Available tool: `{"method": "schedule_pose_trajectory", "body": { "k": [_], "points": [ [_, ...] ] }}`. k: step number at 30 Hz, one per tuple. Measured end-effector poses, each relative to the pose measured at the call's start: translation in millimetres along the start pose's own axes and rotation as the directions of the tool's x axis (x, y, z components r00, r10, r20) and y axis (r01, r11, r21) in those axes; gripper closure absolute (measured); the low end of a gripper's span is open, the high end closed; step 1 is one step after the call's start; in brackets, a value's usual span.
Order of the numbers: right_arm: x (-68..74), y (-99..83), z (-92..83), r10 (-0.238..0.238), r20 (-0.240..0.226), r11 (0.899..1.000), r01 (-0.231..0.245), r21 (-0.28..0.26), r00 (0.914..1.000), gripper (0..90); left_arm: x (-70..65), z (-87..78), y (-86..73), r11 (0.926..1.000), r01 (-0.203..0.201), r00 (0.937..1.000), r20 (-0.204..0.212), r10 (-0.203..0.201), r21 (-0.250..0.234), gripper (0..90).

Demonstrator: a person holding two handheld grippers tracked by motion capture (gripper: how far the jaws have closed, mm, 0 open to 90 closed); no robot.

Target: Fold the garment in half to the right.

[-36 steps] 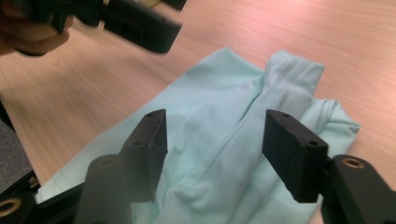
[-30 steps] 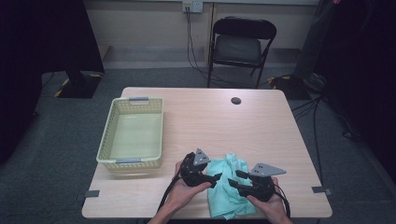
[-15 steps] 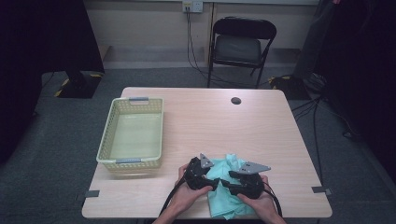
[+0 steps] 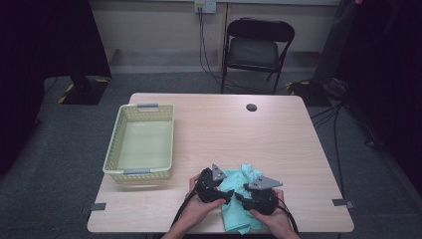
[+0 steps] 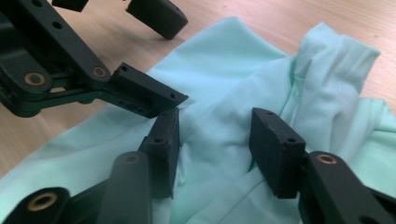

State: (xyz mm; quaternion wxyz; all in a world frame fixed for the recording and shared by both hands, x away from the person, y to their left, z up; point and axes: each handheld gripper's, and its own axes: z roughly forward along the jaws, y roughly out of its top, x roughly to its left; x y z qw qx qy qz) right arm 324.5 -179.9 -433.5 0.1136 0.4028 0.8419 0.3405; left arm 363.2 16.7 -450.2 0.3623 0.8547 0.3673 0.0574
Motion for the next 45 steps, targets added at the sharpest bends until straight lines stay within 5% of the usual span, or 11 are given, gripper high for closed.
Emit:
{"method": "schedule_pose_trajectory", "body": {
  "k": [9, 15, 45],
  "points": [
    [-6.7, -7.8, -9.3, 0.053, 0.034, 0.999, -0.053, 0.007, 0.9980, 75.4, 0.4, 0.0, -0.6, 1.0000, 0.004, 1.0000, -0.003, -0.005, -0.005, 17.8],
    [-9.2, -10.9, -16.1, 0.061, 0.044, 0.998, -0.061, -0.007, 0.9972, 81.5, 1.3, 0.5, -0.5, 1.0000, 0.002, 1.0000, -0.003, -0.002, -0.005, 16.7],
    [-35.4, -36.5, -51.9, 0.135, 0.112, 0.991, -0.132, -0.036, 0.9845, 80.4, 5.5, 2.6, -0.2, 0.9999, -0.004, 1.0000, -0.004, 0.004, -0.012, 13.7]
  ]
}}
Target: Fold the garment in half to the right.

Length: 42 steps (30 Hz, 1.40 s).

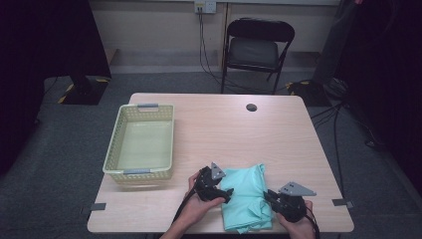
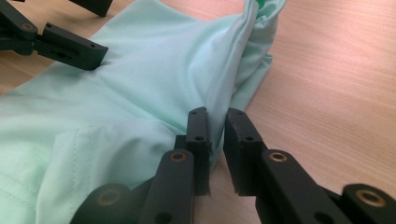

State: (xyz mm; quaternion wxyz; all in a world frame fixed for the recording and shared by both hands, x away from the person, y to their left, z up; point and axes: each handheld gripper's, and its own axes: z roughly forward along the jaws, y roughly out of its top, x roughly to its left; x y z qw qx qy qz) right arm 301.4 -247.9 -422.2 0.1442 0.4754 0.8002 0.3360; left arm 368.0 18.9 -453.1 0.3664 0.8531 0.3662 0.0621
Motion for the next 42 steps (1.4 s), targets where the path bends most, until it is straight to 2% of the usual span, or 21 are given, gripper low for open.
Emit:
{"method": "schedule_pose_trajectory", "body": {
  "k": [6, 7, 9, 10, 11, 13, 15, 16, 17, 20, 23, 24, 27, 28, 29, 31, 33, 35, 37, 40, 42],
  "points": [
    [-3.6, -3.1, -3.9, -0.028, 0.016, 1.000, 0.028, -0.001, 0.9995, 75.5, 0.5, 0.3, -0.8, 1.0000, 0.002, 1.0000, 0.004, -0.002, -0.010, 13.3],
    [-7.7, -4.0, -4.9, 0.000, -0.005, 1.000, 0.000, -0.021, 1.0000, 72.4, 0.7, 0.2, -0.8, 1.0000, 0.002, 1.0000, 0.006, -0.002, -0.009, 13.3],
    [-8.9, -3.9, -5.1, 0.003, -0.010, 1.000, -0.003, -0.027, 0.9999, 70.6, 0.7, -0.2, -0.4, 1.0000, 0.008, 0.9999, 0.006, -0.008, -0.005, 13.8],
    [-10.6, -2.5, -5.9, 0.000, -0.014, 0.999, -0.001, -0.034, 0.9999, 63.8, 0.9, -0.8, 0.3, 0.9999, 0.013, 0.9999, 0.006, -0.013, 0.002, 14.6],
    [-10.6, -2.5, -5.9, 0.000, -0.014, 0.999, -0.001, -0.034, 0.9999, 63.8, 1.0, -1.4, 1.3, 0.9998, 0.015, 0.9999, 0.009, -0.015, 0.010, 14.6],
    [-16.0, 2.4, -7.1, 0.004, -0.031, 0.999, -0.005, -0.043, 0.9995, 52.0, 1.6, -3.2, 2.7, 0.9994, 0.024, 0.9997, 0.009, -0.024, 0.027, 15.5],
    [-18.6, 4.4, -7.2, 0.000, -0.040, 0.999, -0.002, -0.048, 0.9992, 48.7, 4.0, -6.0, 3.4, 0.9991, 0.024, 0.9997, 0.005, -0.024, 0.034, 15.4],
    [-24.7, 7.8, -8.2, 0.002, -0.021, 0.998, -0.004, -0.060, 0.9998, 43.5, 4.7, -8.3, 3.7, 0.9990, 0.036, 0.9993, 0.003, -0.036, 0.028, 15.0],
    [-24.7, 7.8, -8.2, 0.002, -0.021, 0.998, -0.004, -0.060, 0.9998, 43.5, 5.3, -11.4, 4.0, 0.9989, 0.041, 0.9991, -0.006, -0.041, 0.023, 15.0],
    [-40.9, 12.1, -8.8, 0.015, 0.005, 0.998, -0.015, -0.058, 0.9999, 35.8, 8.9, -24.8, 1.8, 0.9990, 0.037, 0.9989, -0.028, -0.037, 0.023, 15.0],
    [-48.9, 10.8, -9.0, 0.028, 0.015, 0.999, -0.028, -0.047, 0.9995, 34.1, 11.9, -31.4, -3.1, 0.9989, 0.041, 0.9984, -0.041, -0.040, 0.022, 15.0],
    [-54.8, 7.3, -8.1, 0.035, 0.031, 0.999, -0.034, -0.031, 0.9989, 32.3, 13.4, -34.0, -6.4, 0.9984, 0.050, 0.9978, -0.046, -0.048, 0.027, 15.0],
    [-58.7, 2.1, -5.7, 0.038, 0.044, 0.999, -0.038, -0.009, 0.9983, 30.6, 17.0, -39.9, -17.9, 0.9968, 0.047, 0.9963, -0.074, -0.043, 0.064, 14.9],
    [-61.6, -3.2, -2.7, 0.038, 0.059, 0.999, -0.039, 0.014, 0.9975, 28.9, 20.1, -44.8, -24.7, 0.9955, 0.061, 0.9955, -0.077, -0.055, 0.072, 15.5],
    [-61.6, -3.2, -2.7, 0.038, 0.059, 0.999, -0.039, 0.014, 0.9975, 28.9, 20.1, -44.8, -24.7, 0.9955, 0.061, 0.9955, -0.077, -0.055, 0.072, 16.7],
    [-64.5, -8.2, 2.3, 0.050, 0.074, 0.997, -0.054, 0.049, 0.9960, 26.8, 20.3, -51.9, -27.7, 0.9961, 0.060, 0.9951, -0.083, -0.055, 0.064, 19.9],
    [-64.3, -10.3, 4.0, 0.038, 0.087, 0.998, -0.042, 0.044, 0.9955, 25.8, 18.3, -56.5, -29.2, 0.9969, 0.044, 0.9958, -0.083, -0.039, 0.065, 18.3],
    [-64.0, -10.4, 4.6, 0.025, 0.094, 0.999, -0.029, 0.044, 0.9952, 25.1, 17.2, -55.0, -36.6, 0.9928, 0.055, 0.9951, -0.088, -0.046, 0.106, 17.2],
    [-64.5, -10.9, 5.0, 0.027, 0.098, 0.999, -0.031, 0.040, 0.9948, 24.8, 15.6, -53.8, -40.1, 0.9945, 0.044, 0.9956, -0.086, -0.036, 0.095, 11.3],
    [-63.7, -11.4, 4.3, 0.031, 0.100, 0.999, -0.035, 0.041, 0.9945, 24.0, 14.7, -54.2, -40.7, 0.9946, 0.035, 0.9962, -0.083, -0.027, 0.098, 11.3],
    [-63.8, -11.5, 4.5, 0.033, 0.103, 0.998, -0.038, 0.048, 0.9941, 17.3, 14.8, -53.9, -39.8, 0.9942, 0.029, 0.9968, -0.076, -0.021, 0.103, 11.1]
  ]
}}
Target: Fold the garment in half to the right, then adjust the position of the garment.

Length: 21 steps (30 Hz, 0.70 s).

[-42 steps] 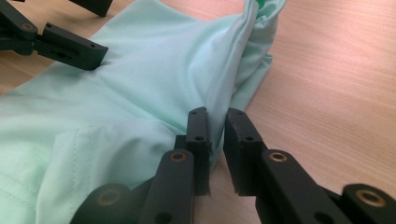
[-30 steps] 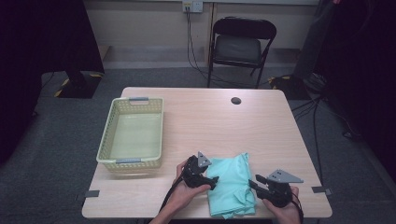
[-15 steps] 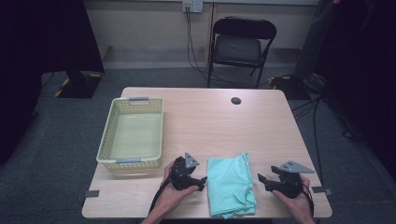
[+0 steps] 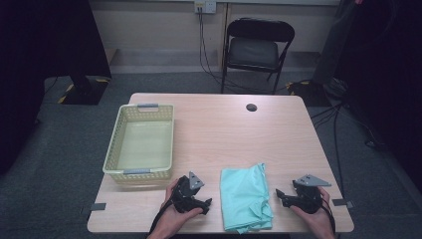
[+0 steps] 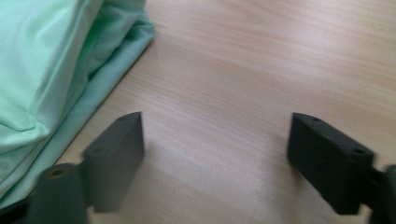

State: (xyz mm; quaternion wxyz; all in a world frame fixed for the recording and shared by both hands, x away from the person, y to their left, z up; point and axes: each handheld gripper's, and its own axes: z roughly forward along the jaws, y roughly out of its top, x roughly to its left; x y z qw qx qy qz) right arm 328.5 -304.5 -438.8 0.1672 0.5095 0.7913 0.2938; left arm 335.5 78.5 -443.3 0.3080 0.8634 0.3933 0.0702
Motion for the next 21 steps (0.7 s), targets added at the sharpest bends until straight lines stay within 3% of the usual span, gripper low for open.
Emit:
{"method": "schedule_pose_trajectory", "body": {
  "k": [3, 4, 8, 21],
  "points": [
    [0.3, 0.6, -1.4, 0.013, 0.008, 1.000, -0.013, 0.019, 0.9999, 13.5, -1.1, 0.9, 0.6, 1.0000, 0.008, 1.0000, -0.004, -0.008, 0.002, 10.0],
    [0.3, 1.4, -5.5, 0.013, -0.015, 1.000, -0.013, -0.008, 0.9998, 14.1, -1.1, 1.1, -0.1, 1.0000, 0.008, 1.0000, -0.003, -0.008, -0.003, 9.0],
    [2.1, 4.2, -11.8, 0.008, -0.029, 0.999, -0.009, -0.037, 0.9995, 12.7, -0.4, 2.6, -0.2, 0.9999, 0.004, 1.0000, -0.001, -0.004, -0.015, 8.3],
    [13.6, 14.7, -23.2, -0.016, -0.052, 0.998, 0.012, -0.069, 0.9985, 13.4, 0.7, 3.3, -2.0, 0.9993, -0.005, 1.0000, 0.007, 0.005, -0.037, 8.2]
  ]
}}
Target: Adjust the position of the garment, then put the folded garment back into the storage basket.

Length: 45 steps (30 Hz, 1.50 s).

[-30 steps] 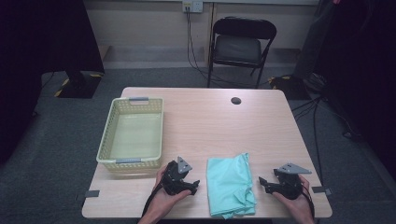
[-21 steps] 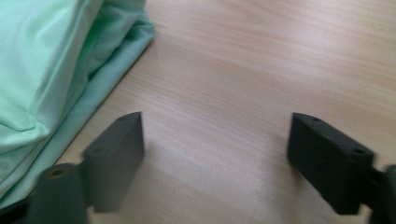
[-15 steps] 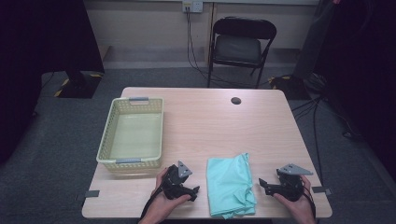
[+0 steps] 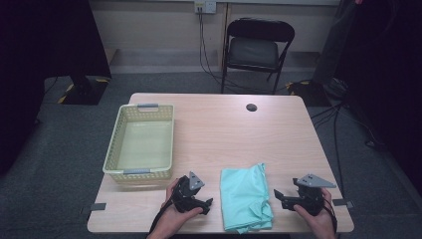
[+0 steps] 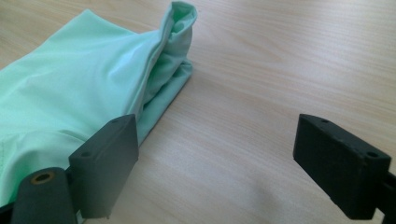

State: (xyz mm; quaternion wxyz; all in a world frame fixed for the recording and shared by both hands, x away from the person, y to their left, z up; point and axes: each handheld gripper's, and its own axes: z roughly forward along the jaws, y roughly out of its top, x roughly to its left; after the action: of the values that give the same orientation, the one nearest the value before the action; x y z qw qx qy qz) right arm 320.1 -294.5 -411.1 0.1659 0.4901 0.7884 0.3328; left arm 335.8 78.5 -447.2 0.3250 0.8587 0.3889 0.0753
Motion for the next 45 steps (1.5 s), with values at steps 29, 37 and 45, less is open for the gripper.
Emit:
{"method": "schedule_pose_trajectory", "body": {
  "k": [29, 37, 45],
  "points": [
    [66.6, 20.8, 16.9, -0.184, -0.205, 0.982, 0.188, -0.002, 0.9614, 14.5, 1.2, 1.2, -1.4, 0.9997, -0.011, 0.9999, 0.007, 0.011, -0.020, 7.7],
    [72.2, 10.2, 25.3, -0.212, -0.223, 0.973, 0.227, 0.048, 0.9515, 15.1, 0.9, 1.0, -2.2, 0.9996, -0.007, 0.9999, 0.007, 0.007, -0.026, 7.8],
    [67.0, -1.2, 28.7, -0.193, -0.224, 0.973, 0.216, 0.082, 0.9552, 14.8, 1.8, 0.1, -2.7, 0.9997, -0.013, 0.9998, 0.015, 0.013, -0.022, 8.0]
  ]
}}
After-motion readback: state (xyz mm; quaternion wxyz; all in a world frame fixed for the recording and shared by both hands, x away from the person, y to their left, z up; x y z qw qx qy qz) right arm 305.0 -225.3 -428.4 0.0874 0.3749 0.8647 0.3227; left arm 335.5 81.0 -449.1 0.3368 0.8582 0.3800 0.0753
